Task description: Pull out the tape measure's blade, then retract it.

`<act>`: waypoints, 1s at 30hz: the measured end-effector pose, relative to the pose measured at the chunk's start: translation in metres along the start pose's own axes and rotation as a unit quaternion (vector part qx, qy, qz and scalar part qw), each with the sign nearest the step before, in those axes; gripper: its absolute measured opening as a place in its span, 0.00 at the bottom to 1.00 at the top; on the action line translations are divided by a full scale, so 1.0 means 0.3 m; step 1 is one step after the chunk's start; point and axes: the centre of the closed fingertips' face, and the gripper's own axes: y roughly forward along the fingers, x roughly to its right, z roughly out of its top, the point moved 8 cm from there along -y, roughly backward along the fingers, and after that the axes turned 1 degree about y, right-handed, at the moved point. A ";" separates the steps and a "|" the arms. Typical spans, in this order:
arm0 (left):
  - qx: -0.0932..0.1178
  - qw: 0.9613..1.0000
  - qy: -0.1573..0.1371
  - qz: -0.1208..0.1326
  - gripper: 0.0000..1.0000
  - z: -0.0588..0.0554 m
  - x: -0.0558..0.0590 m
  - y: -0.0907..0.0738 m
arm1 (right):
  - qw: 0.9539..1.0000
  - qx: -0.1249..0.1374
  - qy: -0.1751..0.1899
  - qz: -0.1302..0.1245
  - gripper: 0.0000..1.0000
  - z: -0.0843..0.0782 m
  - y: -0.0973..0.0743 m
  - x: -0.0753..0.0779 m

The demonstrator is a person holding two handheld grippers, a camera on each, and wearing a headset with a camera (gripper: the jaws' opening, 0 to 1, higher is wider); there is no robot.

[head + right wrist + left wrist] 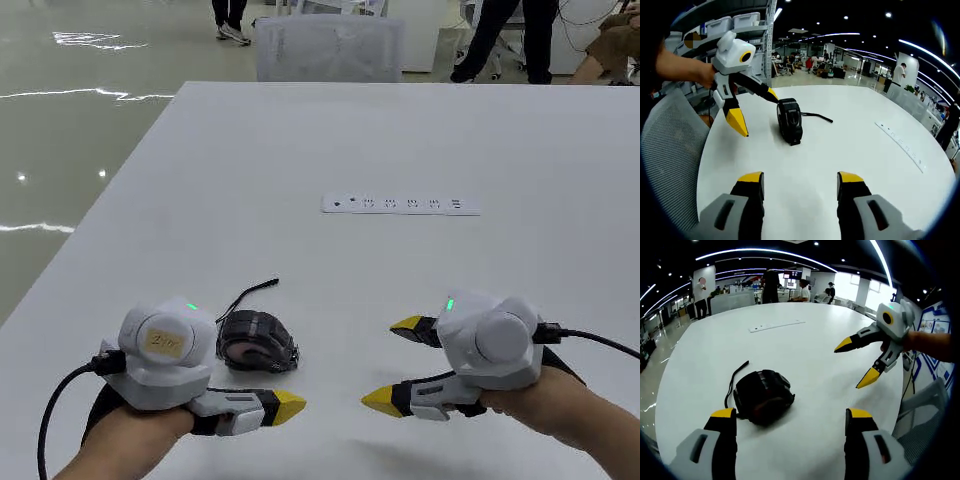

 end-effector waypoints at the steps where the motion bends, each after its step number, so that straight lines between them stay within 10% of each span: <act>1: 0.000 1.000 0.003 -0.001 0.88 0.000 0.000 -0.002 | 1.000 -0.001 0.002 -0.002 0.61 -0.001 -0.014 -0.005; 30: 0.035 0.997 0.048 -0.041 0.99 0.022 0.026 -0.076 | 0.994 0.040 0.079 -0.057 0.82 -0.077 -0.227 -0.026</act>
